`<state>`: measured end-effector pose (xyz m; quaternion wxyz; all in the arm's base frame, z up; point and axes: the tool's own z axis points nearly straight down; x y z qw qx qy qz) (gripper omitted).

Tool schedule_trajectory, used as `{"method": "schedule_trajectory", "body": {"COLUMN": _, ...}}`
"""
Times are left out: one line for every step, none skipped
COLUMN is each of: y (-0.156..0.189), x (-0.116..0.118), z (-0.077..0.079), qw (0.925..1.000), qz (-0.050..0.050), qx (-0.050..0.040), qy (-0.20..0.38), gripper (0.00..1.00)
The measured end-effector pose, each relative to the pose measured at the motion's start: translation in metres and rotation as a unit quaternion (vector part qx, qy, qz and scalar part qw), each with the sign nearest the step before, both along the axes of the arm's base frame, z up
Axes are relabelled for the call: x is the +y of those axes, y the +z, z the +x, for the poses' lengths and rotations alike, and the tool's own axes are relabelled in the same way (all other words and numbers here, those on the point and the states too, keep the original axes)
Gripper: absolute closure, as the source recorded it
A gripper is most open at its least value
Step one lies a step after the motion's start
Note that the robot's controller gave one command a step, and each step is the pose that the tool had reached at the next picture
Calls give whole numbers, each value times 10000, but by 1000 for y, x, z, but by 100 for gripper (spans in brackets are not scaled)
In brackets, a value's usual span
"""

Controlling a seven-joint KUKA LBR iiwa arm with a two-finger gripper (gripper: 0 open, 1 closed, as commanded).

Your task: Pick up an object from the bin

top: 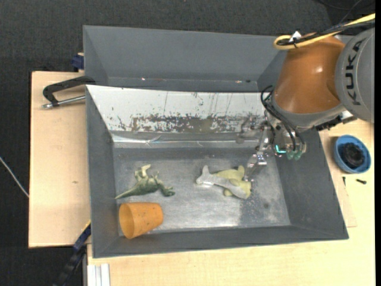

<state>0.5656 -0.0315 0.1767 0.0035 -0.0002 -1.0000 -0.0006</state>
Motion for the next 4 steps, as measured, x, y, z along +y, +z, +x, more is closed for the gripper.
{"method": "schedule_trajectory", "body": {"y": -106, "x": 34, "z": 13, "qw": 9997, "qz": 4, "qx": -68, "qy": -240, "gripper": 0}}
{"method": "schedule_trajectory", "body": {"y": -74, "x": 16, "z": -6, "qw": 9988, "qz": -3, "qx": -44, "qy": -488, "gripper": 0}}
{"method": "schedule_trajectory", "body": {"y": -76, "x": 29, "z": -16, "qw": 9861, "qz": -1, "qx": -30, "qy": -1660, "gripper": 0}}
{"method": "schedule_trajectory", "body": {"y": -105, "x": 26, "z": -24, "qw": 9715, "qz": 0, "qx": -46, "qy": -2370, "gripper": 0}}
